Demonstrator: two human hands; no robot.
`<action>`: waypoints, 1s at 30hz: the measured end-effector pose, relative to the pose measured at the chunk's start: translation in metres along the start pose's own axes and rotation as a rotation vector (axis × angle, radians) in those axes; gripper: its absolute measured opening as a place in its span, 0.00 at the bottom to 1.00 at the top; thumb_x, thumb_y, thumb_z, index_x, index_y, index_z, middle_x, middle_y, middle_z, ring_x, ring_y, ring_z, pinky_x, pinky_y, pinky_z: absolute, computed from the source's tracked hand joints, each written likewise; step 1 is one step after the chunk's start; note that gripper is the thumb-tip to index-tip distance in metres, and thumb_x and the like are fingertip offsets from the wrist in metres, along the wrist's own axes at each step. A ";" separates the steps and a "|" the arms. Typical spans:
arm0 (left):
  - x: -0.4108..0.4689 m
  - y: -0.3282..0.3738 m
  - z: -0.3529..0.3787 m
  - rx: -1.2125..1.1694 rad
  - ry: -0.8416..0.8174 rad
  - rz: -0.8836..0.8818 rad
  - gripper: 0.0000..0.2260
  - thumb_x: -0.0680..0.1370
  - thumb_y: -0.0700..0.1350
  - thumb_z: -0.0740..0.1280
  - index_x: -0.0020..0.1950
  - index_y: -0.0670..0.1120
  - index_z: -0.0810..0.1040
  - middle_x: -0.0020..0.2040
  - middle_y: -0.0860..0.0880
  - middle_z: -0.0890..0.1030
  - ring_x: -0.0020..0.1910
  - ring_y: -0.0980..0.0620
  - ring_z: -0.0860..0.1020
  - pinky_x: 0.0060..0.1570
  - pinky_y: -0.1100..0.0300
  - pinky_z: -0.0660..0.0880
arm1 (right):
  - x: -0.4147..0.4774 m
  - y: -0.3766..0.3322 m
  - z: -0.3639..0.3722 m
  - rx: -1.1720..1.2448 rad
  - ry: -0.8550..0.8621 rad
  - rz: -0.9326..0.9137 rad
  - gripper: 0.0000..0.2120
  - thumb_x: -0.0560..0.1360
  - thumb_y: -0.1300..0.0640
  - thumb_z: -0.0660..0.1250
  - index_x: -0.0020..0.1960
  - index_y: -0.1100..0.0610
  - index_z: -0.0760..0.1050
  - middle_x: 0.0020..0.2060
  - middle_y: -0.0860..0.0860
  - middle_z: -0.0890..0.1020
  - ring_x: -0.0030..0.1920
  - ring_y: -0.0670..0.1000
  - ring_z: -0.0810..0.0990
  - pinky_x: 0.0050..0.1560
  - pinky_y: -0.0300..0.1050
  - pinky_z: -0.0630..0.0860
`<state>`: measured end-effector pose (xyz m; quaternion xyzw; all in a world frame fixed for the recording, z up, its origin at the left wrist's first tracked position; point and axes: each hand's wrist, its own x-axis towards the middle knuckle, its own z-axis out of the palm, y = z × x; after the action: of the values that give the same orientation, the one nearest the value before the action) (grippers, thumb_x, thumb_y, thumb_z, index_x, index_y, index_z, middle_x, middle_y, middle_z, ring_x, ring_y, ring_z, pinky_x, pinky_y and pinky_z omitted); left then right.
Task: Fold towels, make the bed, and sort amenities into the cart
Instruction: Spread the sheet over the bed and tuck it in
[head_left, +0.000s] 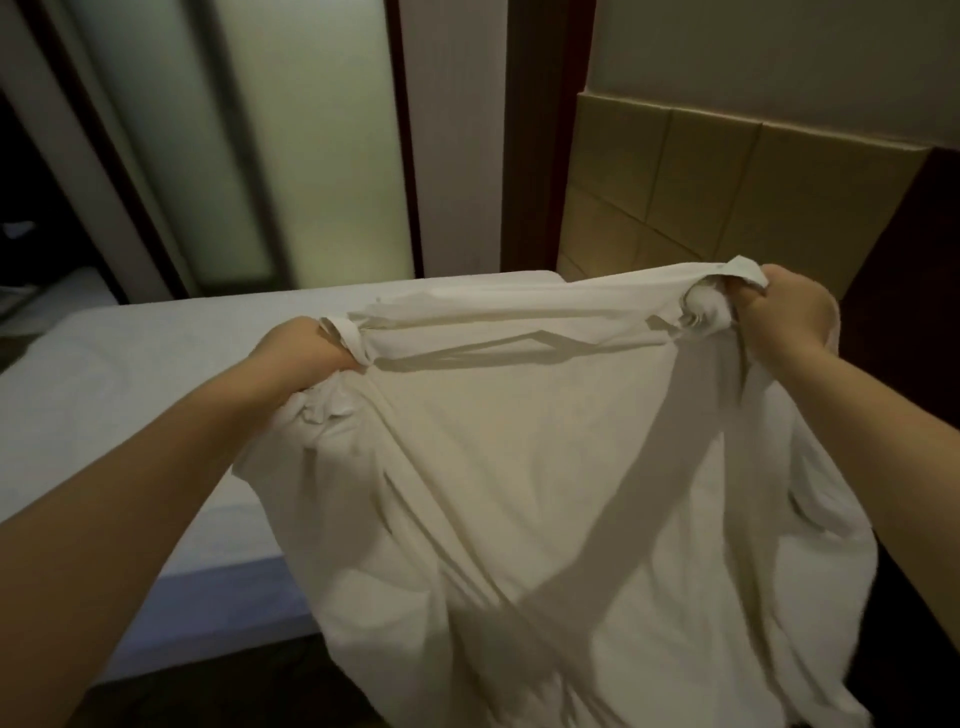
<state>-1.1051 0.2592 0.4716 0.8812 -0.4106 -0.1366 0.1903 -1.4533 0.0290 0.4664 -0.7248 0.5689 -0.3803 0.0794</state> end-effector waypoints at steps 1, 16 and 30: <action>0.005 -0.009 -0.003 -0.005 0.035 -0.012 0.15 0.73 0.52 0.71 0.56 0.46 0.78 0.54 0.43 0.79 0.49 0.45 0.77 0.48 0.54 0.73 | 0.004 -0.010 0.006 -0.026 -0.005 -0.046 0.19 0.81 0.46 0.56 0.51 0.61 0.77 0.41 0.57 0.76 0.41 0.55 0.70 0.41 0.46 0.61; 0.310 -0.131 -0.109 0.180 0.252 -0.106 0.20 0.72 0.62 0.66 0.44 0.44 0.79 0.42 0.45 0.80 0.43 0.44 0.78 0.43 0.58 0.72 | 0.180 -0.208 0.240 -0.189 0.041 -0.289 0.19 0.81 0.48 0.55 0.53 0.63 0.76 0.48 0.65 0.79 0.42 0.60 0.73 0.39 0.48 0.62; 0.649 -0.324 -0.006 0.273 -0.052 -0.268 0.38 0.70 0.66 0.68 0.72 0.46 0.64 0.66 0.40 0.71 0.63 0.38 0.72 0.56 0.46 0.71 | 0.252 -0.280 0.629 -0.153 -0.461 -0.028 0.22 0.77 0.45 0.64 0.67 0.54 0.71 0.58 0.58 0.79 0.57 0.61 0.76 0.50 0.49 0.70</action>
<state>-0.4798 -0.0515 0.2770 0.9419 -0.3089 -0.1264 0.0384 -0.8193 -0.2988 0.2970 -0.8040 0.5531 -0.1618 0.1466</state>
